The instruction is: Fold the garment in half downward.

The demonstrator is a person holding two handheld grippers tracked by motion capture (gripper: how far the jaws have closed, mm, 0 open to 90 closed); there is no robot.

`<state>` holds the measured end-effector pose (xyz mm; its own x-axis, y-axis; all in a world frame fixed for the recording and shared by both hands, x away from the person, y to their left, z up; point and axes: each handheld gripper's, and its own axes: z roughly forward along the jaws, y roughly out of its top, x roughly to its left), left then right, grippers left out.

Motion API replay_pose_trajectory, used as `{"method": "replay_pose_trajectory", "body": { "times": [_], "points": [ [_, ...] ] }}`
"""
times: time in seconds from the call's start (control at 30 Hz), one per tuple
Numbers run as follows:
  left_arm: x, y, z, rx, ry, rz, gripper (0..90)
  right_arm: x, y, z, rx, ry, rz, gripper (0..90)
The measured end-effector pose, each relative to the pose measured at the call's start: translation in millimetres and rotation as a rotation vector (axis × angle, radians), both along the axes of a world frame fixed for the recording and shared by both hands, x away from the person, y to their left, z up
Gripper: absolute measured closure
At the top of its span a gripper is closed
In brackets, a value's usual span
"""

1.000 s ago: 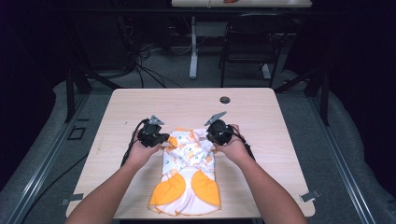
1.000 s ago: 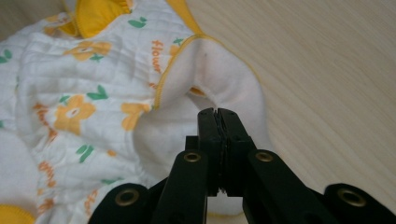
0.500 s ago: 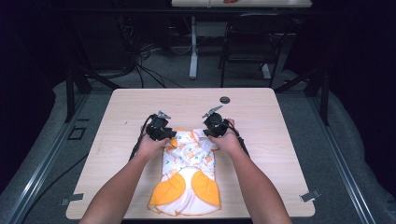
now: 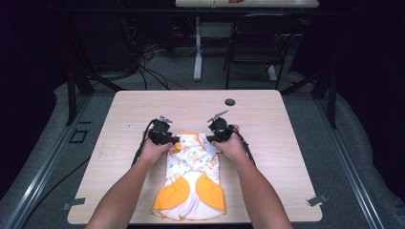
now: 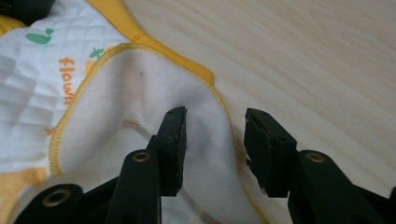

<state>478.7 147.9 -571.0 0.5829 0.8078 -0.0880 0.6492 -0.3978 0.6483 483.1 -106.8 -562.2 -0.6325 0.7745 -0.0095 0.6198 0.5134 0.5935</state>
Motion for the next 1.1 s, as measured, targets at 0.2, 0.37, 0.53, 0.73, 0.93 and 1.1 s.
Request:
{"method": "replay_pose_trajectory", "body": {
  "times": [0.2,0.37,0.53,0.73,0.93,1.1],
  "points": [
    [0.0,1.3,-0.9,-0.005,-0.006,-0.021,55.2,4.0,-6.4,-2.2,0.056,0.064,-0.01,62.4],
    [-0.3,0.1,-0.9,-0.023,0.005,-0.05,68.5,3.9,-7.0,-2.8,0.083,0.08,0.001,71.5],
    [-1.5,-1.8,-0.2,-0.03,0.016,-0.057,78.3,3.1,-6.5,-2.2,0.103,0.113,0.02,82.6],
    [-3.1,-7.4,3.1,0.016,0.009,-0.052,83.4,-1.4,-0.2,-0.6,0.06,0.077,0.033,86.9],
    [-7.6,-8.1,14.2,0.027,0.0,-0.051,84.4,-6.6,-0.2,13.3,0.013,0.053,0.079,87.1],
    [-12.4,-5.8,30.2,0.006,-0.038,-0.063,84.6,-12.3,-4.5,27.3,0.035,0.002,0.096,87.1]
  ]
}}
